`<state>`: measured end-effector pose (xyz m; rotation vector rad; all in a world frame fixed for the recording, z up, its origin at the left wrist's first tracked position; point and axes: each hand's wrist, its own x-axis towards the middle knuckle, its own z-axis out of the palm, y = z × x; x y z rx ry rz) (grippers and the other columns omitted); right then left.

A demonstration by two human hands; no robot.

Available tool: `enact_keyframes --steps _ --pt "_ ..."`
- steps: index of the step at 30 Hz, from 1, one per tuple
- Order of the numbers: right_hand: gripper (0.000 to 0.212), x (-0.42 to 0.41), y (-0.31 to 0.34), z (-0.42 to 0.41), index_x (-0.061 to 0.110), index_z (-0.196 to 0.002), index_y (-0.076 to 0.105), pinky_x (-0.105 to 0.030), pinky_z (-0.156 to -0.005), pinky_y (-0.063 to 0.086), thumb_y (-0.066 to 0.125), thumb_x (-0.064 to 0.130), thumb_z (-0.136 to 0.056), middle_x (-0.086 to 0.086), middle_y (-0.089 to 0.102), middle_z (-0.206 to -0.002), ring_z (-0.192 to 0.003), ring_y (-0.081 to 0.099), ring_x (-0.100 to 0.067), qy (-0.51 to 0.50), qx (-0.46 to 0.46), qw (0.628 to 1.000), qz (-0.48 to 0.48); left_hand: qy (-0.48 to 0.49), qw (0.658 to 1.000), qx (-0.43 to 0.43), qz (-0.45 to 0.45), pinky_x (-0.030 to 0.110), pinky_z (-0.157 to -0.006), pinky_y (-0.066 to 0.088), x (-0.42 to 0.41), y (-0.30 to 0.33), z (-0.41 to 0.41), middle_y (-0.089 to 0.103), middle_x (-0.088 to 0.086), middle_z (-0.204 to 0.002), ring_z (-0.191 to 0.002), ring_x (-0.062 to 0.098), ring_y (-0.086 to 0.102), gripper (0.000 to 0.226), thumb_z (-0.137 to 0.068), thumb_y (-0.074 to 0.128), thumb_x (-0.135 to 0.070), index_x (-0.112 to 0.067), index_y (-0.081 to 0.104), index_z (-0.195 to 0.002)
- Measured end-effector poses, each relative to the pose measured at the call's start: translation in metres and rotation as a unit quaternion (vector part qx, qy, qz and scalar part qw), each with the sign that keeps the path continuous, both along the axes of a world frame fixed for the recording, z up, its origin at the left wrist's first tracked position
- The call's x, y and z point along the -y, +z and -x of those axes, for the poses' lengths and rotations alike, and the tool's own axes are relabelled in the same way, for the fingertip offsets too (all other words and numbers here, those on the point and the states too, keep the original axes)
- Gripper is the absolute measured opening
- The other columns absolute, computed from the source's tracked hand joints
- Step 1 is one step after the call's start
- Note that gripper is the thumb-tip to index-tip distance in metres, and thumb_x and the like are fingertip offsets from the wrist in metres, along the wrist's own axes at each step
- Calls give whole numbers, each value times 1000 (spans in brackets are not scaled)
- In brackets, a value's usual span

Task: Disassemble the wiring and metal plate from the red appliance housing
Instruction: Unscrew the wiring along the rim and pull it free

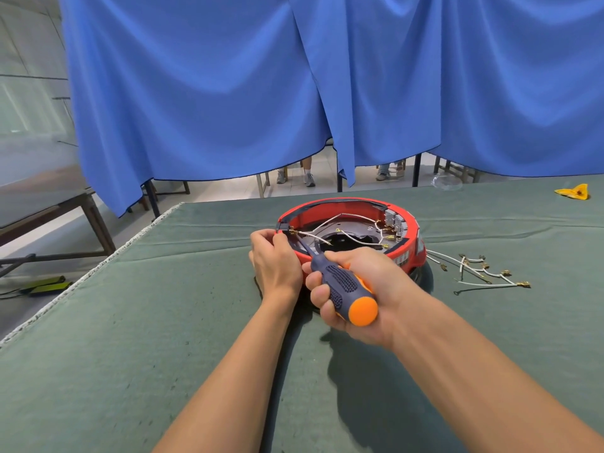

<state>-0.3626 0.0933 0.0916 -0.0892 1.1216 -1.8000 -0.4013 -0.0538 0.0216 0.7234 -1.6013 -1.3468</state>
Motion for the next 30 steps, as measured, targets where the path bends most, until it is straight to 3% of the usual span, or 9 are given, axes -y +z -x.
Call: enact_keyframes --steps 4,14,21,30 --pt "32 -10 6 2 8 -74 49 -12 -29 36 35 22 -100 -2 47 -49 -27 44 -11 23 10 1000 7 8 1000 -5 -6 52 -92 41 0 1 2 53 9 -94 -106 36 49 5 -93 42 -17 -14 45 -90" --pt "33 -14 1 -4 8 -76 51 -13 -29 36 36 25 -100 -2 48 -48 -28 45 -12 23 -37 999 -11 14 1000 8 -4 51 -92 41 -1 1 3 53 9 -96 -106 34 50 7 -93 41 -20 -14 45 -93" --pt "32 -14 0 -3 9 -76 51 -12 -29 35 36 24 -100 -2 47 -48 -28 45 -11 23 -40 999 -13 11 1000 17 -1 51 -92 41 0 0 2 57 15 -102 -106 34 50 10 -94 40 -22 -15 46 -96" --pt "33 -17 1 0 8 -77 53 -12 -29 36 37 26 -101 -1 48 -49 -29 45 -10 28 -38 999 -21 14 1000 21 6 49 -92 41 1 1 3 54 10 -97 -106 34 50 8 -94 40 -21 -14 45 -94"
